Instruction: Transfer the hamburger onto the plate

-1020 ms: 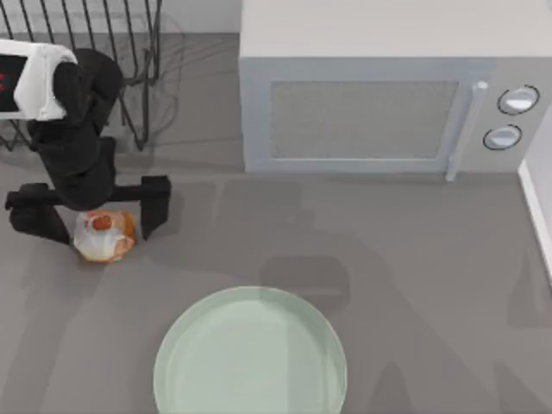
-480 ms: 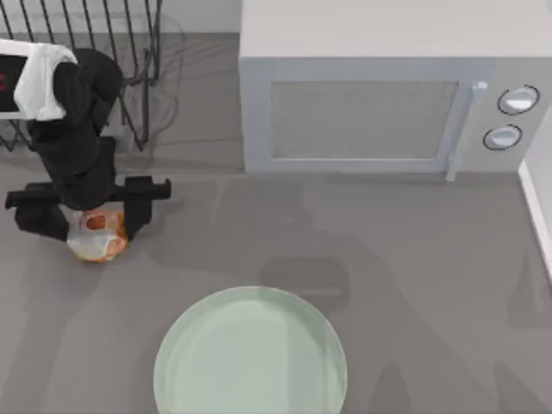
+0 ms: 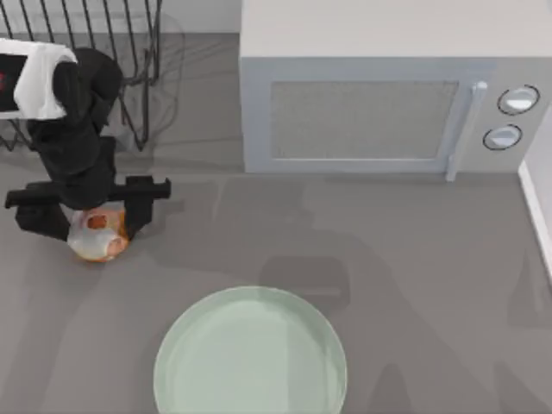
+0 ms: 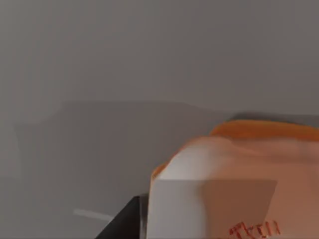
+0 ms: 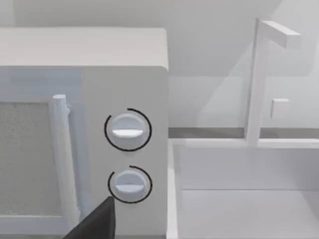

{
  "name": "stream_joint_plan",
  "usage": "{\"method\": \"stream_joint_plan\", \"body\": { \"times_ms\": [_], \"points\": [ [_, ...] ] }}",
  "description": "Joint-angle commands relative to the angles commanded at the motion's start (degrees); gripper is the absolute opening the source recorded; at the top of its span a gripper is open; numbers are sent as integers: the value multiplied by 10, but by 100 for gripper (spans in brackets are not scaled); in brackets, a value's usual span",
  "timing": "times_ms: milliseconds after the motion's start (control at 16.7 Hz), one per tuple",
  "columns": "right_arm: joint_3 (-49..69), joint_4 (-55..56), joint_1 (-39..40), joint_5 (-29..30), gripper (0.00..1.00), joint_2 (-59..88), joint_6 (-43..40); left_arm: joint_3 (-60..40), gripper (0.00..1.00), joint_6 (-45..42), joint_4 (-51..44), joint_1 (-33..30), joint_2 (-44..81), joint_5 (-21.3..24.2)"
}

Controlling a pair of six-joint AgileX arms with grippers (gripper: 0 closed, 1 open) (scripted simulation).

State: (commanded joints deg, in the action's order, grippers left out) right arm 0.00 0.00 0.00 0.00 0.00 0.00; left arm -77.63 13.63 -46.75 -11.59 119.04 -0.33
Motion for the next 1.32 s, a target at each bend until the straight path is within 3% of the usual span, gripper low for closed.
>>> {"method": "stream_joint_plan", "body": {
  "times_ms": [540, 960, 1320],
  "points": [
    [0, 0, 0, 0, 100, 0, 0, -129, 0, 3, -193, -1, -58, -1],
    [0, 0, 0, 0, 100, 0, 0, -137, 0, 7, -204, -2, -64, -1],
    [0, 0, 0, 0, 100, 0, 0, -126, 0, 164, -207, -51, -64, -2]
  ]
}}
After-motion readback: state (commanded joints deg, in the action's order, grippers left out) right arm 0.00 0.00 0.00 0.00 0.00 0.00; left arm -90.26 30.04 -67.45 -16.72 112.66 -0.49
